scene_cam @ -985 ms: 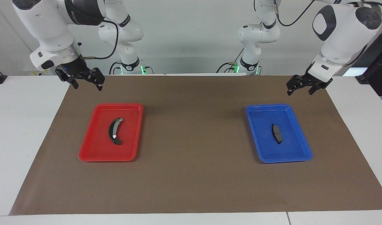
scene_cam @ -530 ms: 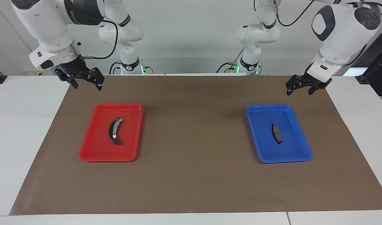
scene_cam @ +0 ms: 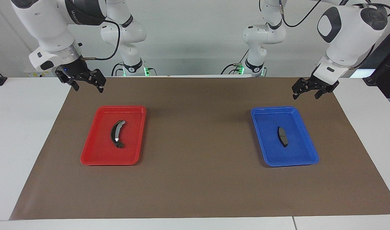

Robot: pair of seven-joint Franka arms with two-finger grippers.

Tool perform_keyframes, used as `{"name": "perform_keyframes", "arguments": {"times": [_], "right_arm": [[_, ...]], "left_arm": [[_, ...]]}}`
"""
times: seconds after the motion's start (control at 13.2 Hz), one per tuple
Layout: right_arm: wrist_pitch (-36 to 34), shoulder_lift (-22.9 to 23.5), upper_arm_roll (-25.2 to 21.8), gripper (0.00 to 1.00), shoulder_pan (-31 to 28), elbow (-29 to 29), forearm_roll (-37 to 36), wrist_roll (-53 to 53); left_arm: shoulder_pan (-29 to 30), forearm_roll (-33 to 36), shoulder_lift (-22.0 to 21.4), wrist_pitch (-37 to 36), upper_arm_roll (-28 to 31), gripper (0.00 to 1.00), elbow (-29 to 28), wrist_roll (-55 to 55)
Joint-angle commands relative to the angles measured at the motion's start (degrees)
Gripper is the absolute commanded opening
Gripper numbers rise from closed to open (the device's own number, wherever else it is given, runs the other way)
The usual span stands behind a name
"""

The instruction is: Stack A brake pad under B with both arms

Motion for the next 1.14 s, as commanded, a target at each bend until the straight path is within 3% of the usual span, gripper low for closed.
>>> {"name": "perform_keyframes", "arguments": {"times": [0.0,0.38,0.68,1.06], "right_arm": [[0.9,-1.2,0.2,0.99,-0.6,-1.4,1.0,0.9],[0.9,-1.2,0.2,0.99,-0.6,-1.4,1.0,1.0],[0.9,-1.2,0.2,0.99,-0.6,-1.4,1.0,1.0],[0.9,-1.2,0.2,0.99,-0.6,-1.4,1.0,1.1]], "left_arm": [[0.5,0.6,-1.7,4.8,0.1,0.99,-3.1,0.6],[1.4,0.6,-0.8,12.3,-0.1,0.99,-8.9,2.9],[1.6,0.6,-0.1,28.4,0.1,0.99,-21.9,3.4],[1.5,0.6,6.9,40.6,-0.1,0.99,-27.4,2.8]]}}
